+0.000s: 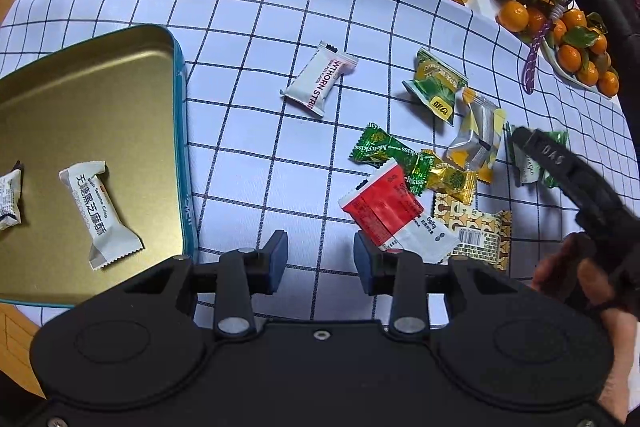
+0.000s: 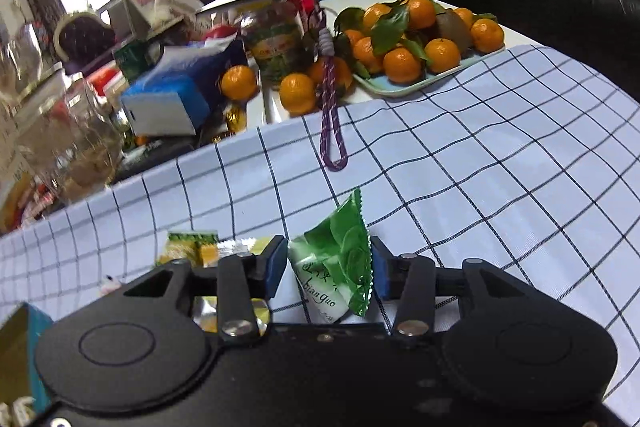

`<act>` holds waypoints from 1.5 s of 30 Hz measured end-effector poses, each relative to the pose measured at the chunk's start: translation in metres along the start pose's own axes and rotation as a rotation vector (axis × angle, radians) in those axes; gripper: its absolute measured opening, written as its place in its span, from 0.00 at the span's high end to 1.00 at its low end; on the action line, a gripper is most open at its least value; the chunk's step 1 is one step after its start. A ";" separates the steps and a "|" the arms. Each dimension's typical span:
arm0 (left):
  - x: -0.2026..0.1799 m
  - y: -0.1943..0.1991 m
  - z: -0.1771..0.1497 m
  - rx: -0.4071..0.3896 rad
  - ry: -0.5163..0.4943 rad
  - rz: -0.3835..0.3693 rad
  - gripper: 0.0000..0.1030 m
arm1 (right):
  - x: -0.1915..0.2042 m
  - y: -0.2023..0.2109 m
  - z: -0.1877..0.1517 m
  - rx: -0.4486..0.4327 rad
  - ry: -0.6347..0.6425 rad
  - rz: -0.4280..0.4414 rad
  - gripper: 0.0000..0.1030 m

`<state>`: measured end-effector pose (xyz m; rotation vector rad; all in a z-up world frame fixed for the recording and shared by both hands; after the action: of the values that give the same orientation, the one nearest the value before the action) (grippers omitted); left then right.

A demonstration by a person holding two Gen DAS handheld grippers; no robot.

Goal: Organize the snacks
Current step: 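Grasp the green packet with the right tool while left tool approaches red-and-white packet, then grasp the red-and-white packet with the left tool while right tool holds green packet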

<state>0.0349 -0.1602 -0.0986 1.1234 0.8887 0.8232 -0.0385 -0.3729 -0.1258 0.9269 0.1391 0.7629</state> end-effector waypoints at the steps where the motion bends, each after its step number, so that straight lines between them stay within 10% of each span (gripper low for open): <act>1: -0.001 0.000 0.000 0.005 0.006 -0.010 0.57 | 0.001 -0.001 -0.001 0.002 0.013 -0.013 0.60; 23: -0.034 -0.023 0.010 -0.011 0.205 -0.097 0.54 | -0.055 0.058 -0.017 -0.107 -0.282 0.027 0.61; 35: -0.054 -0.025 0.006 -0.036 0.093 -0.022 0.47 | -0.041 0.073 -0.010 -0.138 -0.280 0.090 0.61; 40: -0.051 -0.024 0.006 -0.041 0.084 -0.004 1.00 | -0.038 0.076 -0.008 -0.146 -0.277 0.090 0.61; 45: -0.047 -0.023 0.004 -0.014 0.099 -0.038 1.00 | -0.037 0.079 -0.006 -0.153 -0.279 0.083 0.61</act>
<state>0.0209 -0.2086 -0.1118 1.0579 0.9819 0.8581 -0.1104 -0.3641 -0.0763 0.8874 -0.2018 0.7028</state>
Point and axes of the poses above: each gripper's, at about its wrist camera, not at the fingertips, and y roughly against the way its jaws point, x to its left, z to its top, the point moved 7 cm from there along -y, roughly the way its jaws point, and after that the axes turned 5 degrees about x, right-handed, at the moved point
